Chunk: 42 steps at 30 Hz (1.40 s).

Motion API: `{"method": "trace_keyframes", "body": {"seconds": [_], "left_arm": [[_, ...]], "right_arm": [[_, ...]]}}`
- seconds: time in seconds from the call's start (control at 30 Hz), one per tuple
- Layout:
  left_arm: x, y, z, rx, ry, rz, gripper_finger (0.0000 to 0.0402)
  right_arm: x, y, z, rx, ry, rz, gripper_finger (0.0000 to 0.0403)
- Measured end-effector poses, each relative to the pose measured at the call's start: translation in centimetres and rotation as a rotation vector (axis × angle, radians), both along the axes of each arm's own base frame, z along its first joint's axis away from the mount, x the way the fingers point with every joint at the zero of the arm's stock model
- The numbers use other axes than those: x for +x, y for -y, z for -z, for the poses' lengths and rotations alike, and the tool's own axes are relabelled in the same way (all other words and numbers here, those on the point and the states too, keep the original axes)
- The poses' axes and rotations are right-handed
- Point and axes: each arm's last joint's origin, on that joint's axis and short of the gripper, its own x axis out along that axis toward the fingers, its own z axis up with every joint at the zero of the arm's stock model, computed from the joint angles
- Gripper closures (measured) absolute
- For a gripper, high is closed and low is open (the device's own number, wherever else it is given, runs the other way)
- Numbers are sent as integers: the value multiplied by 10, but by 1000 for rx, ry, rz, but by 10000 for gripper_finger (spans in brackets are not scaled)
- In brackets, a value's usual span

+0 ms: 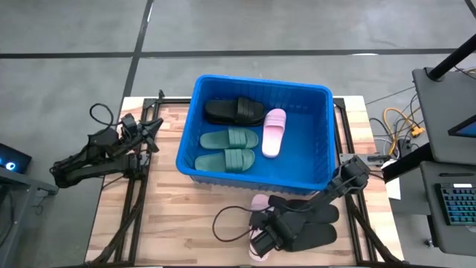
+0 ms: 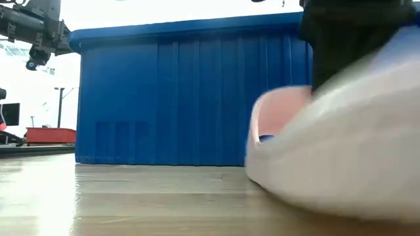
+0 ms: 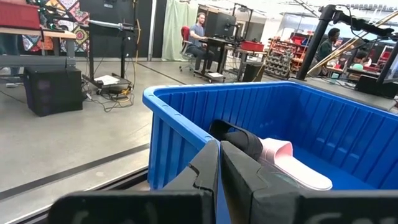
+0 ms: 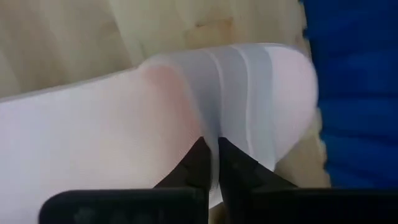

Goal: Pick and place slides into bin
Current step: Put the pink slipper into the blue bin

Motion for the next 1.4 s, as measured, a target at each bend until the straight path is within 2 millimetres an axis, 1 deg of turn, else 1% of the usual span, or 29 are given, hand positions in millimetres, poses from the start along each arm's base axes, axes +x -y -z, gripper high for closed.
{"method": "trace_keyframes", "body": {"seconds": [0.1,0.27,0.4,0.53,0.6,0.7,0.77,0.83,0.9,0.97,1.03,1.17,1.3,1.37,1.4], "left_arm": [[0,0,0,0,-1,0,400],[1,0,3,-2,-9,0,400],[3,-1,8,-5,-23,0,400],[6,-1,13,-8,-34,0,400],[6,-1,12,-5,-21,0,400],[7,-1,10,1,7,1,400],[7,-1,7,8,39,0,400],[7,-1,5,13,59,0,400],[7,-1,3,17,79,1,400],[7,-1,2,18,85,-1,400],[7,-1,2,18,85,-1,400],[7,-1,2,19,88,-1,400],[7,-1,2,32,80,-1,400],[6,-1,0,75,47,-1,400],[5,-1,-2,106,28,-3,400]], "right_arm": [[3,-2,-14,-4,30,-84,390],[11,-1,-62,-21,169,-190,391],[16,4,-97,-58,263,-213,391],[23,15,-138,-117,405,-191,391],[24,24,-157,-151,447,-172,391],[23,39,-180,-223,495,-118,391],[16,53,-195,-265,544,-75,391],[11,69,-209,-262,582,-21,391],[1,86,-228,-253,624,18,391],[-7,101,-243,-282,653,42,392],[-17,113,-254,-337,655,39,392],[-38,137,-269,-426,603,43,392],[-61,167,-276,-499,506,105,392],[-67,178,-279,-508,496,142,392],[-69,184,-279,-519,479,133,392]]}}
